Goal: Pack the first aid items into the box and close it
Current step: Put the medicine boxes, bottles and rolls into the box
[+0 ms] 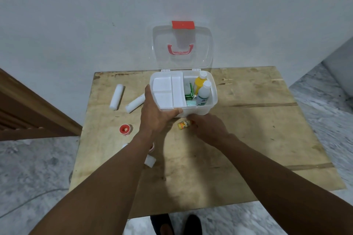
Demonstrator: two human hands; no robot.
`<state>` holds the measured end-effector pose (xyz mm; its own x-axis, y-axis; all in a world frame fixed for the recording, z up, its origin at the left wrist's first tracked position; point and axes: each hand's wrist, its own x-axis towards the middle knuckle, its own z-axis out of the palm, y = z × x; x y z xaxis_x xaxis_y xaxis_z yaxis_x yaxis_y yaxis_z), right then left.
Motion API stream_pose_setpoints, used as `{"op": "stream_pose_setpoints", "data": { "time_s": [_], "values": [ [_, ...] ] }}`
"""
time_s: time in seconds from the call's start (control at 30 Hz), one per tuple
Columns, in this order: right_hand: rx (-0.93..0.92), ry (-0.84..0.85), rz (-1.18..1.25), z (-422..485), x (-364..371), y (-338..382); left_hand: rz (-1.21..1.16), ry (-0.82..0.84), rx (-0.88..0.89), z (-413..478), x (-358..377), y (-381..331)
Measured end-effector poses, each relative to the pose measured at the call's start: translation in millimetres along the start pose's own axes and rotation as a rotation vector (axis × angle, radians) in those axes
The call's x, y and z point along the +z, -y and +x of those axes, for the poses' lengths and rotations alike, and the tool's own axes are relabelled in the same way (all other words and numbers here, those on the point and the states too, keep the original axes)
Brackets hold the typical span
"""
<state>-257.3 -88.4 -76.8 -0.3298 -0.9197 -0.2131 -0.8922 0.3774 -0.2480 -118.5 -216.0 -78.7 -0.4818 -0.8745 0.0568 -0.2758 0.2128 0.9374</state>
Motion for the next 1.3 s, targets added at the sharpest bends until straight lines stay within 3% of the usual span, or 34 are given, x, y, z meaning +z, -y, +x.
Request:
{"op": "stream_pose_setpoints", "data": {
  "time_s": [0.47,0.73,0.97,1.3],
  "values": [
    [0.019,-0.109,0.144,-38,-9,8,-0.026,0.028,-0.025,-1,-1,-13],
    [0.017,-0.410,0.379,-51,-72,-9,-0.037,0.019,-0.065,-6,-1,-18],
    [-0.026,-0.542,0.498,-15,-94,-28,-0.037,0.029,-0.076,-3,-3,-22],
    [-0.103,-0.457,0.341,7,-70,-53,-0.048,0.033,-0.047,-5,-2,-18]
  ]
}}
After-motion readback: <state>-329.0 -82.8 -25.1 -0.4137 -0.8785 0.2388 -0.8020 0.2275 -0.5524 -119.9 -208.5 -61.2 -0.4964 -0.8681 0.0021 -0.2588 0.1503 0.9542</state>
